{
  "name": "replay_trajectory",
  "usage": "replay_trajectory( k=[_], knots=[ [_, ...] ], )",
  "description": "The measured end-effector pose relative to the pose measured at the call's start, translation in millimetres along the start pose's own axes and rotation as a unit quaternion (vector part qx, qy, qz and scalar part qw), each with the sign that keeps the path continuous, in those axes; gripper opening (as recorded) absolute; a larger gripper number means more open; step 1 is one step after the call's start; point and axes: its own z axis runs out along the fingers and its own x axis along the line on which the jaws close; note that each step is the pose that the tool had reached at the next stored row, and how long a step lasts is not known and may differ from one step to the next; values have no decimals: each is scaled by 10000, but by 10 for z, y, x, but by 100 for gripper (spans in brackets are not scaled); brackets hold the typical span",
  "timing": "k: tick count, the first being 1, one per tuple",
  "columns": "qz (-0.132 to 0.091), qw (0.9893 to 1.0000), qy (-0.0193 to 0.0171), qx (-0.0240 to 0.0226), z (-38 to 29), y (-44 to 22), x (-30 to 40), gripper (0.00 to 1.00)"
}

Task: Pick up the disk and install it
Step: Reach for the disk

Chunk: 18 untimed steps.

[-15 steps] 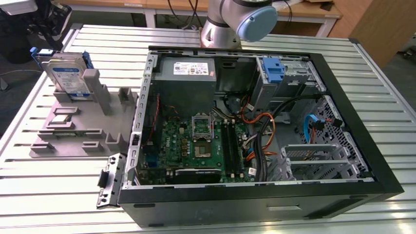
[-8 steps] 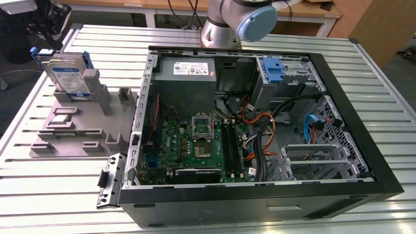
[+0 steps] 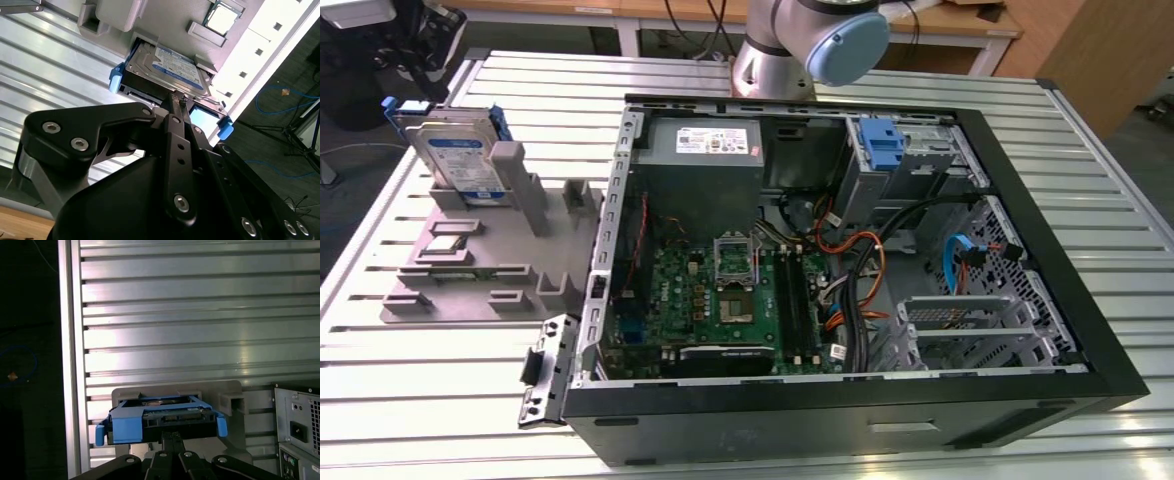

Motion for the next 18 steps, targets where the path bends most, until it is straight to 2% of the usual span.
replay_trajectory(
  k=[6,9,18],
  knots=[
    [0,10000,0,0,-2,2,0,10],
    [0,10000,0,0,1,25,2,10],
    [0,10000,0,0,2,13,1,10]
  ],
)
